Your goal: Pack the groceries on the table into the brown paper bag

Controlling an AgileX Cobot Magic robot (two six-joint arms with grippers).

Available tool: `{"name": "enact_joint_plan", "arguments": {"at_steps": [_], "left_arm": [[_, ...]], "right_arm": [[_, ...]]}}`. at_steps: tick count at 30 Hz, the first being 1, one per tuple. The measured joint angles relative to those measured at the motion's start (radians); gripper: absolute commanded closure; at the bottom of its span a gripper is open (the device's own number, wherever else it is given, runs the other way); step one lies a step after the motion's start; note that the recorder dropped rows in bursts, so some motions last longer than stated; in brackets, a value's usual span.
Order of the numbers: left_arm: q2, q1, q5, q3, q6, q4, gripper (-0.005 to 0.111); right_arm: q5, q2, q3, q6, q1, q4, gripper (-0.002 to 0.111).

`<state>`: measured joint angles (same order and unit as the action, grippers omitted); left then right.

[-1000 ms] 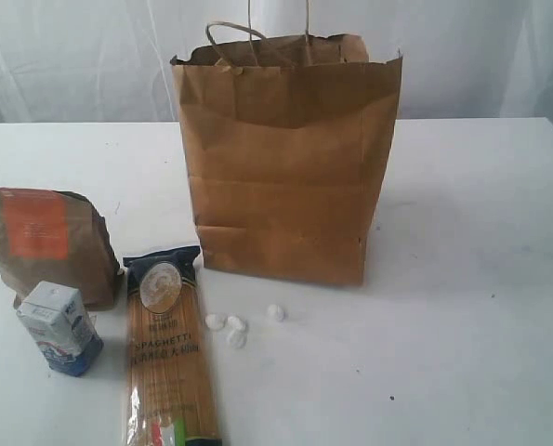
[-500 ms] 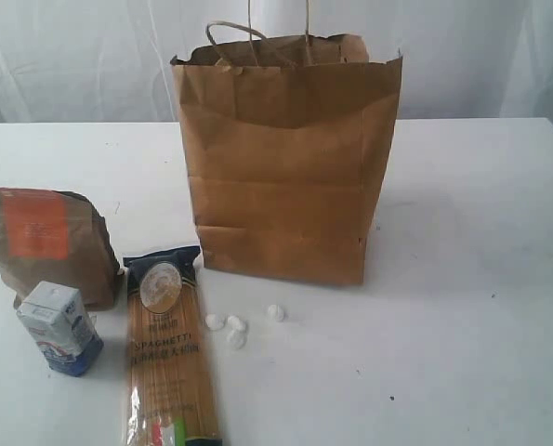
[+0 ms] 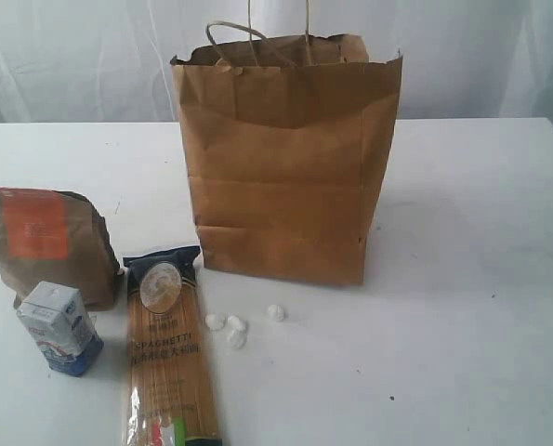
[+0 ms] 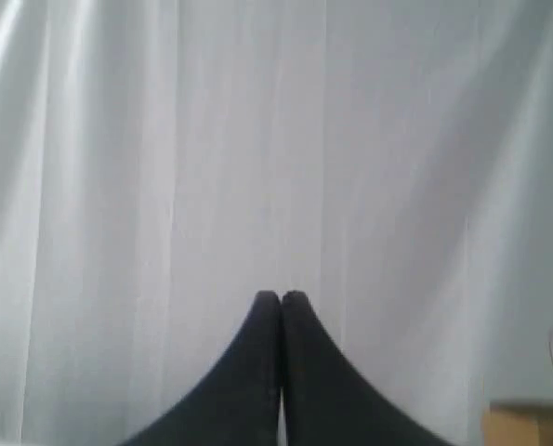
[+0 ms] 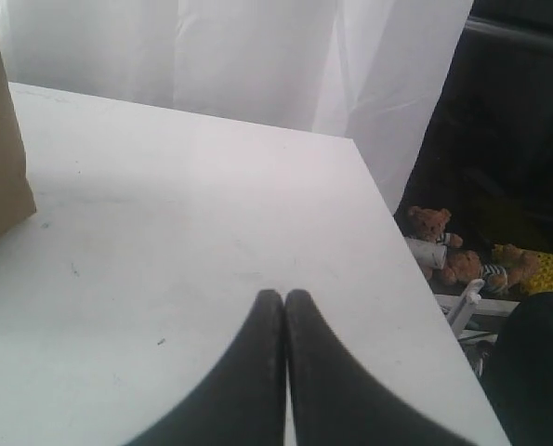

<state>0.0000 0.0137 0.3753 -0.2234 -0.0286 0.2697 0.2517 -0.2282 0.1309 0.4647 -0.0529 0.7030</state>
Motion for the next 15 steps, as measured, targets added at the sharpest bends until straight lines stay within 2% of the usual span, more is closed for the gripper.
{"name": "enact_joint_plan", "arguments": {"at_steps": [4,9,11,13,14,15], "left_arm": [[0.06,0.0,0.171,-0.093,-0.028,0.002,0.107],[0.288,0.0,0.285,-0.274,-0.096,0.002,0.107],[0.378,0.0,0.268,-0.34,-0.182,-0.006,0.107],[0.495,0.0,0.181,-0.41,-0.324,-0.008,0.107],[0.555,0.0,0.121,-0.438,-0.397,-0.008,0.107],[0.616,0.0,0.006,-0.48,-0.472,-0.002,0.107]], "right_arm": [[0.0,0.0,0.0,0.007,0.0,0.0,0.108],[0.0,0.0,0.0,0.007,0.0,0.0,0.108],[0.0,0.0,0.0,0.007,0.0,0.0,0.108],[0.0,0.0,0.0,0.007,0.0,0.0,0.108],[0.0,0.0,0.0,0.007,0.0,0.0,0.108],[0.0,0.0,0.0,0.007,0.0,0.0,0.108]]}}
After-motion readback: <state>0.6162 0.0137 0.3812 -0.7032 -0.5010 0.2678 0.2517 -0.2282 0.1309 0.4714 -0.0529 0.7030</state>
